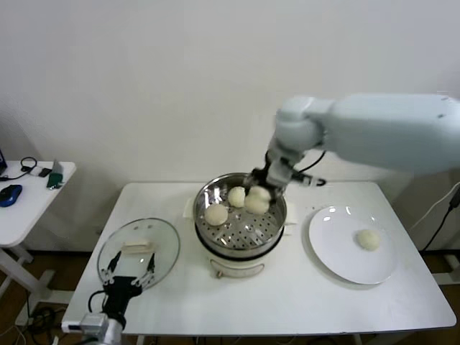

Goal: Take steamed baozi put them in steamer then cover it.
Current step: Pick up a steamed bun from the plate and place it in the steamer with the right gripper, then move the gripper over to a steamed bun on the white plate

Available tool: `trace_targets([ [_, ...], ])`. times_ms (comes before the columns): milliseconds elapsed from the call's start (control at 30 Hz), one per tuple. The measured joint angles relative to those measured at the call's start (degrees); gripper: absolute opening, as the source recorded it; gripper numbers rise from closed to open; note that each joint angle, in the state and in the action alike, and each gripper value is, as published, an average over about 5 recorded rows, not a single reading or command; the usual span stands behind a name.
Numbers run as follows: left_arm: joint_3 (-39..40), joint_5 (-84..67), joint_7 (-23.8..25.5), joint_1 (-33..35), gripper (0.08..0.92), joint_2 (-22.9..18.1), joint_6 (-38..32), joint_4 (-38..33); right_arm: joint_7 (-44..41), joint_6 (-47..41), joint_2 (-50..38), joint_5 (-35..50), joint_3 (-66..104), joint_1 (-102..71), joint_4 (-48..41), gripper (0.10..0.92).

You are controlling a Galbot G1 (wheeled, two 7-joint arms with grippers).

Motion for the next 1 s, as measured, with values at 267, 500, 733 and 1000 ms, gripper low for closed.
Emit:
trace_targets([
  [267, -0.39, -0.25, -0.22, 0.15, 0.823, 0.0, -0.53, 0.72, 0.61, 2.13, 4.32, -5.87, 1.09, -7.19, -2.95, 0.662],
  [500, -0.27, -0.26, -0.32, -0.11, 0.823, -0.04, -0.7, 1.18, 1.71, 3.26, 6.79, -9.16, 1.99, -11.53, -5.99, 0.681],
  [733, -0.11, -0.22, -0.33, -0.02, 0.823, -0.05, -0.74, 1.21, 2.41, 4.3, 7.36, -9.94, 3.03, -12.7, -7.87, 0.804],
  [1000, 0.41, 0.01, -0.25, 0.07, 0.823, 0.04, -0.6, 0.98, -1.98, 5.08, 4.93, -2.12, 2.42, -7.28, -10.33, 0.823],
])
